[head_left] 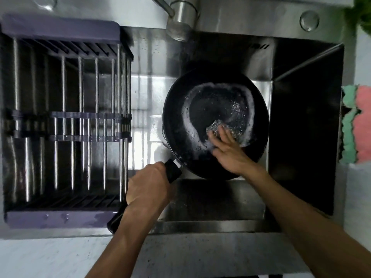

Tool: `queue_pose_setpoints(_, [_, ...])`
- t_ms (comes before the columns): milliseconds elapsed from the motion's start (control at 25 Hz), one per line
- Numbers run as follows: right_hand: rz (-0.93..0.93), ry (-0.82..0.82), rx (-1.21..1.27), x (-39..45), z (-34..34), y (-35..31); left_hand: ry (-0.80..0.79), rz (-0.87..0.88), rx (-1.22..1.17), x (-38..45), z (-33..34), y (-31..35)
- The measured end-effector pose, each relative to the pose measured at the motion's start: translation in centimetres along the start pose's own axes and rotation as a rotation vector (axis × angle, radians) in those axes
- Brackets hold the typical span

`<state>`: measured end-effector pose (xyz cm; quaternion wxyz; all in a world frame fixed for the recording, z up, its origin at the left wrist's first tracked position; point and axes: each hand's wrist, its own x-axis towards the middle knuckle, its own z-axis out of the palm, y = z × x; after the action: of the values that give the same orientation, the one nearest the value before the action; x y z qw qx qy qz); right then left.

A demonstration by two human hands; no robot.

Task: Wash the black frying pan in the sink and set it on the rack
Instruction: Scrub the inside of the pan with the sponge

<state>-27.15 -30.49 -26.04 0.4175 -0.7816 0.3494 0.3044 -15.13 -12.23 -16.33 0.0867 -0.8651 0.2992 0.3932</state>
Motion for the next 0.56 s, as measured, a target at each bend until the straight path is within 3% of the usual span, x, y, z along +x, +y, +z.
queue_pose_setpoints(80, [-0.22,-0.045,0.176,0.6,1.0,-1.7,-0.003,0.006,0.014,0.0,0.3,0.3])
queue_pose_setpoints(120, [-0.236,-0.008,0.239,2.0,-0.1,-1.8,0.002,0.008,0.018,0.1,0.4,0.3])
queue_pose_setpoints(240, [0.06,0.055,0.061,1.5,-1.2,0.2,0.001,0.008,0.028,0.1,0.3,0.0])
queue_pose_setpoints(320, [-0.078,-0.045,0.064,0.5,0.8,-1.1,0.007,0.009,0.037,0.1,0.3,0.0])
queue_pose_setpoints(400, [-0.16,-0.003,0.229,2.0,-0.8,-2.1,0.007,0.01,0.035,0.1,0.5,0.3])
queue_pose_setpoints(520, [0.1,0.059,0.11,1.2,-1.8,-0.2,0.004,0.005,0.025,0.1,0.2,0.1])
queue_pose_setpoints(560, [0.047,0.018,0.081,0.4,-0.4,-0.9,0.003,0.002,0.028,0.1,0.2,0.1])
